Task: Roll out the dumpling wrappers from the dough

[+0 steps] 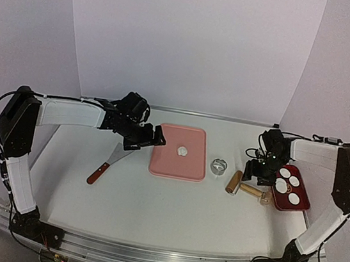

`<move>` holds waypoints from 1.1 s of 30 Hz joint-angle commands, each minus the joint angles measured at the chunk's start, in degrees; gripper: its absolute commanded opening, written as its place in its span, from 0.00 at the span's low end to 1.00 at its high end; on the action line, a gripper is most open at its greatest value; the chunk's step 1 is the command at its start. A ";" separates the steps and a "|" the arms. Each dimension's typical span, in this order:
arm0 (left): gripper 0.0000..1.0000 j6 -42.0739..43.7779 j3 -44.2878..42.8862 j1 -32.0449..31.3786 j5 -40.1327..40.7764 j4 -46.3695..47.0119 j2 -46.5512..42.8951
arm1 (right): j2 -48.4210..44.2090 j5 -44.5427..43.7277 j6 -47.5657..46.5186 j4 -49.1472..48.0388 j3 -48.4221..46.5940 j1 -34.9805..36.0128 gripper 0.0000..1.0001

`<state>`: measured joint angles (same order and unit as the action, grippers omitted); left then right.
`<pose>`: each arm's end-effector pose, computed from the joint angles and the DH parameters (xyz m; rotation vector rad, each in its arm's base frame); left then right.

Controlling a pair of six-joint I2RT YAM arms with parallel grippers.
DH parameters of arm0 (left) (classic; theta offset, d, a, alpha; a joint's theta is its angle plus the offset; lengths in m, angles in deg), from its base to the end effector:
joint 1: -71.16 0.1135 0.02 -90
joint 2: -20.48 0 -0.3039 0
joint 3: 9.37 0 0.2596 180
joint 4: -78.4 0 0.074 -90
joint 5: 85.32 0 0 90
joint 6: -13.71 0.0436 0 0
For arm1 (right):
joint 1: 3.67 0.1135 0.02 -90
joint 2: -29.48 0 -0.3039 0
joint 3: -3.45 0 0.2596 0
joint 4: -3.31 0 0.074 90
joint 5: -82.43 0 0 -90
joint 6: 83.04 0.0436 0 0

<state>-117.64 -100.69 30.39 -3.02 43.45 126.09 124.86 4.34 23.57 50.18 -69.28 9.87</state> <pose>0.3217 -0.2851 0.2533 0.0516 2.5862 -0.7622 0.3176 0.0857 0.2068 0.0224 2.8215 0.4167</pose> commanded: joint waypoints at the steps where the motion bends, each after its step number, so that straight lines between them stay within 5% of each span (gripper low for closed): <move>1: 0.99 -0.10 1.98 0.17 1.28 0.13 -4.79 | 2.29 -6.20 -5.17 8.09 -4.64 -0.19 0.74; 14: 0.99 -9.05 15.45 -0.22 3.65 5.26 -14.91 | 7.70 8.52 -11.58 10.07 -3.92 0.43 0.72; 33: 1.00 -11.61 11.26 -6.42 3.97 5.87 -11.65 | 10.68 -1.69 -9.97 10.54 -5.10 7.76 0.53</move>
<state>-129.28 -84.87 24.38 1.33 47.60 112.58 133.49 6.38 13.04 59.53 -72.53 16.01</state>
